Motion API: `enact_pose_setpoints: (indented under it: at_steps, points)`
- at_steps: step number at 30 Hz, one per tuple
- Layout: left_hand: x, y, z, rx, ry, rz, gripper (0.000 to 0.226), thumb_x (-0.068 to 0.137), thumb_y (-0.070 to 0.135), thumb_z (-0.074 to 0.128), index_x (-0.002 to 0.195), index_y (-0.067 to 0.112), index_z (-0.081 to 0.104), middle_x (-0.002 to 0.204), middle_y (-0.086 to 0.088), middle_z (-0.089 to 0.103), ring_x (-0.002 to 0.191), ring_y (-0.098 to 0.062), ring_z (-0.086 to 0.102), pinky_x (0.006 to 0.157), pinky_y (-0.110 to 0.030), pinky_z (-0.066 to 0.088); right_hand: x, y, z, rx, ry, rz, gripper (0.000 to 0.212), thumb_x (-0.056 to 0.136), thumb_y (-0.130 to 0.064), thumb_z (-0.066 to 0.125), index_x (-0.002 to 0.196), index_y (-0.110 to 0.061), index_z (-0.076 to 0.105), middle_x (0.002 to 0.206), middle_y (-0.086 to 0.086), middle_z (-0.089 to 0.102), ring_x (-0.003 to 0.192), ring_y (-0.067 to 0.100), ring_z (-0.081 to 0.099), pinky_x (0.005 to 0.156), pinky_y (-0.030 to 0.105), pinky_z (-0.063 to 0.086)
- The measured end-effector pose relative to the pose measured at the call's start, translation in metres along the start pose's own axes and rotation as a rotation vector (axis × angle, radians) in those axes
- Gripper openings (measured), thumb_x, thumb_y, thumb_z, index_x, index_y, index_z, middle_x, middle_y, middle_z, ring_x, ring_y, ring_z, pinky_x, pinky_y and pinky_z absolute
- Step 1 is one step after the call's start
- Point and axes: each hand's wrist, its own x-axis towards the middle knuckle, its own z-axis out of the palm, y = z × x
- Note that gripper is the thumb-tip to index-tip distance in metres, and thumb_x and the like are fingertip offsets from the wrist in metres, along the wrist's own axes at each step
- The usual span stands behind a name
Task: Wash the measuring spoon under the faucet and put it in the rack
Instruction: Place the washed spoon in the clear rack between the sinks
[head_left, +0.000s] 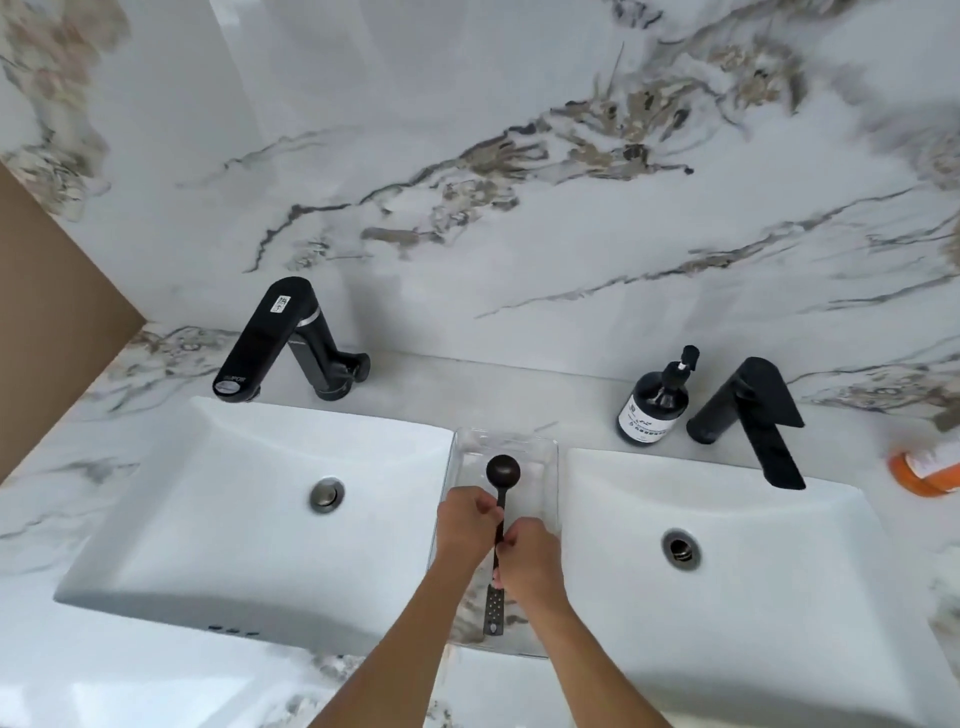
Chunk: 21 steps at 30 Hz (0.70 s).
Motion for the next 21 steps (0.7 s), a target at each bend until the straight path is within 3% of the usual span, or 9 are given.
enact_pose_setpoints:
  at_steps: [2, 5, 8, 15, 21]
  points:
    - [0.006, -0.003, 0.003, 0.056, -0.014, -0.002, 0.013, 0.082, 0.0, 0.063, 0.076, 0.007, 0.073, 0.076, -0.009, 0.073, 0.075, -0.027, 0.071, 0.071, -0.036, 0.06, 0.006, 0.002, 0.005, -0.012, 0.011, 0.009, 0.021, 0.089, 0.005, 0.041, 0.075, -0.006, 0.052, 0.08, 0.02, 0.066, 0.081, 0.038, 0.071, 0.07, 0.051, 0.059]
    - [0.01, -0.006, 0.008, 0.136, -0.021, 0.0, 0.015, 0.083, 0.002, 0.063, 0.071, 0.01, 0.07, 0.074, -0.006, 0.072, 0.074, -0.023, 0.07, 0.068, -0.035, 0.059, 0.011, 0.007, 0.011, -0.058, 0.02, 0.022, 0.024, 0.089, 0.003, 0.04, 0.072, -0.009, 0.051, 0.075, 0.014, 0.065, 0.074, 0.033, 0.071, 0.063, 0.043, 0.057]
    - [0.012, -0.01, 0.013, 0.172, -0.019, -0.024, 0.012, 0.082, 0.001, 0.061, 0.073, 0.004, 0.069, 0.076, -0.013, 0.071, 0.072, -0.026, 0.068, 0.064, -0.037, 0.057, 0.015, 0.014, 0.016, -0.118, 0.026, 0.014, 0.025, 0.086, 0.004, 0.039, 0.069, -0.011, 0.049, 0.067, 0.006, 0.058, 0.063, 0.023, 0.06, 0.052, 0.033, 0.045]
    - [0.012, -0.014, 0.015, 0.211, -0.005, -0.02, 0.017, 0.083, 0.001, 0.058, 0.069, 0.009, 0.063, 0.073, -0.01, 0.065, 0.065, -0.021, 0.058, 0.053, -0.024, 0.042, 0.016, 0.016, 0.022, -0.241, 0.011, -0.005, 0.026, 0.084, 0.0, 0.042, 0.065, -0.017, 0.043, 0.063, -0.006, 0.048, 0.055, 0.009, 0.039, 0.045, 0.025, 0.025]
    - [0.008, -0.013, 0.014, 0.254, 0.007, -0.011, 0.018, 0.085, 0.004, 0.059, 0.068, 0.008, 0.061, 0.072, -0.008, 0.062, 0.066, -0.022, 0.057, 0.048, -0.023, 0.036, 0.015, 0.012, 0.022, -0.221, -0.007, 0.024, 0.031, 0.085, -0.001, 0.041, 0.06, -0.02, 0.042, 0.06, -0.007, 0.047, 0.05, 0.006, 0.036, 0.043, 0.023, 0.024]
